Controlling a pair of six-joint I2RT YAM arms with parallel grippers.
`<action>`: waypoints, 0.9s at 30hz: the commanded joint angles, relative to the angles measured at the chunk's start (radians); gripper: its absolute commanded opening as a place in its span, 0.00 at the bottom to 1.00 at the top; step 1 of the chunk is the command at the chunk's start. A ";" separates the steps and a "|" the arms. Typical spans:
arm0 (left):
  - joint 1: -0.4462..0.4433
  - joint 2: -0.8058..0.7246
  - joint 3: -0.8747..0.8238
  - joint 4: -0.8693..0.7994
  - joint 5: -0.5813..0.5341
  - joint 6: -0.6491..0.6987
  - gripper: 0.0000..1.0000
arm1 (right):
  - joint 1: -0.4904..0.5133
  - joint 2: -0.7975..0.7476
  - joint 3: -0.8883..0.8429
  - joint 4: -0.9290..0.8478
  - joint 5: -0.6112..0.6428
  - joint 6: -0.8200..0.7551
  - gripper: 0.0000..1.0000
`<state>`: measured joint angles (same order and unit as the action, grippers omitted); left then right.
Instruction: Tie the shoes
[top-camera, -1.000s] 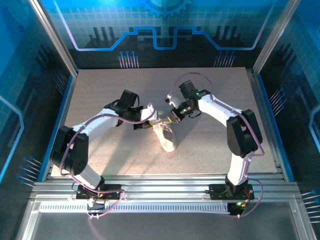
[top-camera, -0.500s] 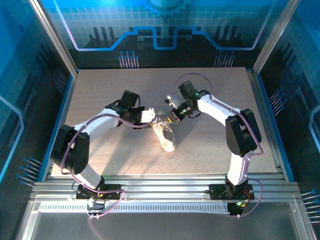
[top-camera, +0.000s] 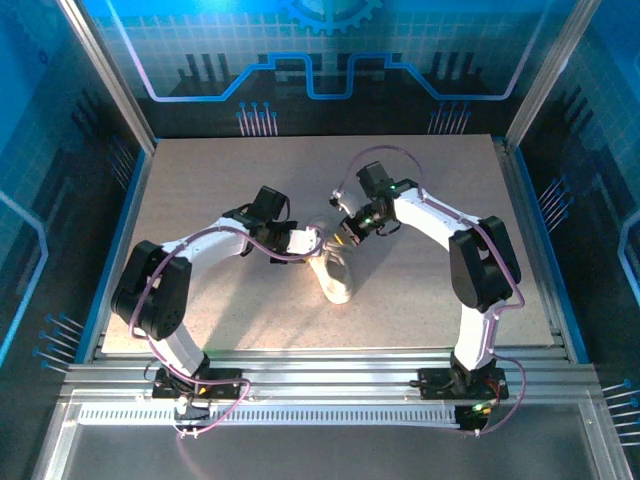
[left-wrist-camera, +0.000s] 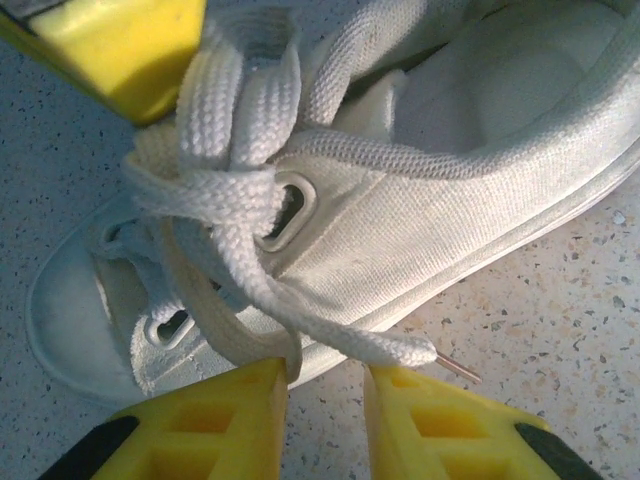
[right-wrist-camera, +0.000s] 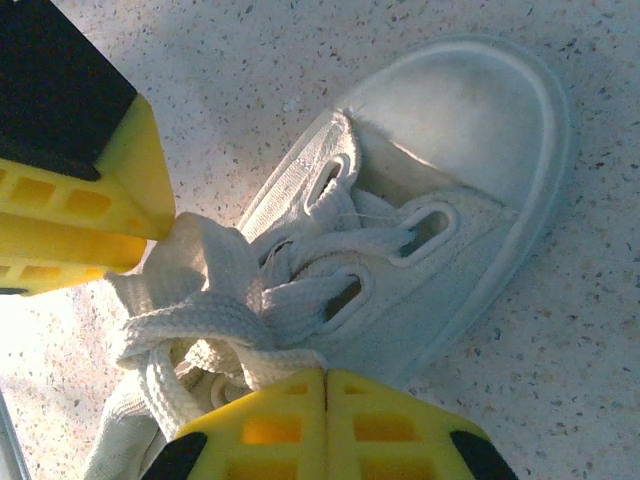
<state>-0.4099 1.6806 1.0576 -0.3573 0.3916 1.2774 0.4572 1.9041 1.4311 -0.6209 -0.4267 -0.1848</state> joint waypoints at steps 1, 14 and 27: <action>-0.012 0.011 0.022 0.014 -0.006 0.016 0.31 | -0.004 0.010 0.027 -0.023 -0.014 -0.006 0.03; -0.021 -0.021 -0.021 0.104 0.007 -0.021 0.38 | -0.004 0.012 0.026 -0.025 -0.017 -0.010 0.03; -0.043 0.032 0.010 0.092 0.015 -0.030 0.20 | -0.003 0.013 0.031 -0.023 -0.019 -0.005 0.03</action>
<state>-0.4480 1.6909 1.0573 -0.2489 0.3817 1.2476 0.4572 1.9041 1.4330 -0.6209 -0.4267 -0.1848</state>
